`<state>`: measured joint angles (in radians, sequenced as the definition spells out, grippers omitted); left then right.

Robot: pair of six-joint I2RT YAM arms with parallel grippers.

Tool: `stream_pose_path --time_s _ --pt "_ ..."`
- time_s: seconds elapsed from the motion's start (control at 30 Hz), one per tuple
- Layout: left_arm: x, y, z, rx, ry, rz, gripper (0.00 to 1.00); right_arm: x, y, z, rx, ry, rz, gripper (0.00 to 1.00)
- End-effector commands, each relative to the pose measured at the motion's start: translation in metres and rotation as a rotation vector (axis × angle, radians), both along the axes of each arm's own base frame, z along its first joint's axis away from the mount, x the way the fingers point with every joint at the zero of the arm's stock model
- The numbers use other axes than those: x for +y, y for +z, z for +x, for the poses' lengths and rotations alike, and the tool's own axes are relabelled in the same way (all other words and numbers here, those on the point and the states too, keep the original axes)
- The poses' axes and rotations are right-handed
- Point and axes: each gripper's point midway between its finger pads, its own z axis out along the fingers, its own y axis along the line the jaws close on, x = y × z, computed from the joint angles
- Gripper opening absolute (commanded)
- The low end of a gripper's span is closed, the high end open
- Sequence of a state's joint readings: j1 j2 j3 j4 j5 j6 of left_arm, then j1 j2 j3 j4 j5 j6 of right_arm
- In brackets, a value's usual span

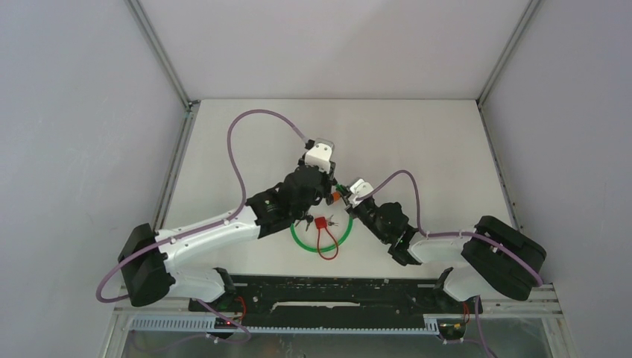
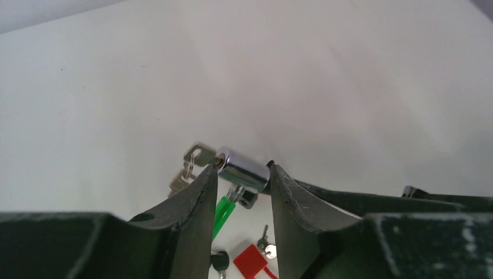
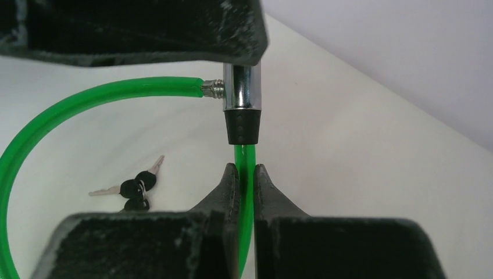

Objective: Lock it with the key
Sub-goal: Lock the lock.

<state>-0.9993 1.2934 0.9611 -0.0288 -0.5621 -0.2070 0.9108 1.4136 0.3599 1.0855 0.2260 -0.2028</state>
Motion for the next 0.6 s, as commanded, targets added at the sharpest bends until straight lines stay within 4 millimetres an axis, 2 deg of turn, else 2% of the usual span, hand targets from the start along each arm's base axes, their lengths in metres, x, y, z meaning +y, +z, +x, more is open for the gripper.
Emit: stream_pose_path --time_s 0.0,0.13,0.4,0.57 --pt "-0.012 0.039 -0.001 -0.056 -0.026 -0.151 0.42 0.008 0.014 -0.002 -0.013 0.033 0.051 0.00" --pt "-0.009 0.042 -0.004 -0.056 -0.029 -0.161 0.45 0.006 0.012 0.000 -0.008 0.017 0.050 0.00" --pt "0.012 0.074 -0.017 -0.100 -0.033 -0.209 0.56 0.005 0.012 0.002 -0.007 0.012 0.052 0.00" --pt "0.038 0.071 -0.025 -0.108 0.001 -0.163 0.57 0.003 0.014 0.003 -0.020 0.002 0.052 0.00"
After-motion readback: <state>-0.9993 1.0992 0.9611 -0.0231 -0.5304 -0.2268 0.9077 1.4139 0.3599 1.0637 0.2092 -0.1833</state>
